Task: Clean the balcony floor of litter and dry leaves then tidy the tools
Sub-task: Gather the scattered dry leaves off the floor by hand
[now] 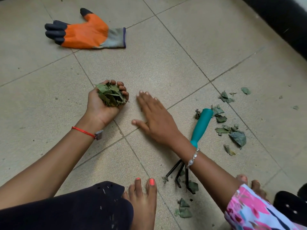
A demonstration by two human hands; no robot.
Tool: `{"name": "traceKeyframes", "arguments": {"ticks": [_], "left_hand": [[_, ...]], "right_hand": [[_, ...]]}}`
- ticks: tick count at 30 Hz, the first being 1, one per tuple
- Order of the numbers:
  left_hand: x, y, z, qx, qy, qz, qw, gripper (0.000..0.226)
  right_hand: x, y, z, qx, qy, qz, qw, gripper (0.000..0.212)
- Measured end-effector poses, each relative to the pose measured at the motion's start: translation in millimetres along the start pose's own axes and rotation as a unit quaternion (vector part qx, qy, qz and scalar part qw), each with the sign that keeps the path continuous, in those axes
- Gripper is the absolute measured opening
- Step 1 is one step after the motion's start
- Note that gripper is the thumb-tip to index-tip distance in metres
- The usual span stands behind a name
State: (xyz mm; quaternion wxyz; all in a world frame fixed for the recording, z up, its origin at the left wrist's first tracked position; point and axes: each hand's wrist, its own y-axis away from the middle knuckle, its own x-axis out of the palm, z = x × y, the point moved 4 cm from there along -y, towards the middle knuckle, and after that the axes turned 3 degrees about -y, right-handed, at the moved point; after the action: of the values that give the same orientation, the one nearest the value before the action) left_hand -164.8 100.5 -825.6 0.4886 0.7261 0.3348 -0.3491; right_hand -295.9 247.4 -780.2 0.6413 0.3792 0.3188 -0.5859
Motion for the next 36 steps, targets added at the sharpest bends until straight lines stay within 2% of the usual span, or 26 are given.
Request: {"name": "traceKeyframes", "arguments": {"ticks": [2,4,6,8,10,11,13,14,16,17,20,23,25,26,27,28,29,31,32,33,34,36], "left_hand": [[-1,5,-6,0.038,-0.022,-0.050,0.998,0.035],[-4,15,-16,0.082,-0.042,-0.203,0.975,0.026],[-7,14,-21,0.098,-0.002,-0.239,0.966,0.024],[-4,12,-21,0.089,0.034,-0.233,0.968,0.026],[-2,13,-18,0.067,0.053,-0.201,0.976,0.028],[2,12,-17,0.051,0.082,-0.139,0.986,0.031],[-8,3,-12,-0.046,0.144,-0.027,0.988,0.042],[-10,2,-8,-0.077,0.133,-0.011,0.988,0.053],[-9,8,-8,-0.143,0.157,0.023,0.977,0.090],[-4,11,-7,-0.144,0.177,0.000,0.974,0.104],[0,10,-8,-0.173,0.211,-0.031,0.962,0.119],[-15,19,-20,-0.191,0.298,0.066,0.933,0.137],[-26,0,-23,-0.202,0.397,0.126,0.886,0.138],[-34,-23,-21,-0.191,0.431,0.116,0.874,0.124],[-54,-53,-17,-0.162,0.480,0.077,0.859,0.090],[-72,-83,-13,-0.156,0.556,0.051,0.814,0.054],[-93,-121,-18,-0.111,0.661,0.098,0.736,0.031],[-132,-184,-39,-0.066,0.810,0.163,0.559,0.031],[-149,-196,-52,-0.055,0.839,0.186,0.509,0.035],[-158,-194,-67,-0.050,0.846,0.199,0.492,0.038],[-160,-192,-71,-0.048,0.844,0.205,0.493,0.041],[-156,-189,-69,-0.042,0.864,0.211,0.456,0.043]], "right_hand": [[6,2,3,-0.024,0.016,0.012,0.999,0.058],[7,3,5,-0.040,-0.001,0.023,0.999,0.050],[6,8,5,-0.061,-0.038,0.016,0.997,0.059],[2,17,2,-0.071,-0.057,-0.001,0.996,0.060],[-3,23,0,-0.074,-0.027,-0.041,0.996,0.047],[-4,25,-1,-0.067,-0.019,-0.054,0.996,0.042],[-8,26,-1,-0.098,0.017,-0.089,0.991,0.034],[-10,26,0,-0.111,0.028,-0.093,0.989,0.032],[-16,29,0,-0.132,0.034,-0.094,0.986,0.033],[-18,31,0,-0.138,0.044,-0.092,0.985,0.034],[-18,42,-5,-0.143,0.082,-0.096,0.982,0.040],[-16,47,-14,-0.097,0.038,-0.070,0.992,0.039],[-14,45,-13,-0.087,0.040,-0.059,0.994,0.029],[-14,44,-11,-0.092,0.054,-0.069,0.992,0.024],[-15,42,-8,-0.098,0.069,-0.083,0.989,0.023],[-18,41,-4,-0.100,0.084,-0.097,0.987,0.024],[-22,39,0,-0.097,0.096,-0.106,0.985,0.026],[-29,35,7,-0.088,0.117,-0.128,0.981,0.028],[-31,33,11,-0.082,0.130,-0.139,0.978,0.029],[-33,30,14,-0.071,0.143,-0.148,0.976,0.030],[-33,28,17,-0.060,0.154,-0.152,0.975,0.031],[-31,23,17,-0.039,0.149,-0.154,0.976,0.031]]}}
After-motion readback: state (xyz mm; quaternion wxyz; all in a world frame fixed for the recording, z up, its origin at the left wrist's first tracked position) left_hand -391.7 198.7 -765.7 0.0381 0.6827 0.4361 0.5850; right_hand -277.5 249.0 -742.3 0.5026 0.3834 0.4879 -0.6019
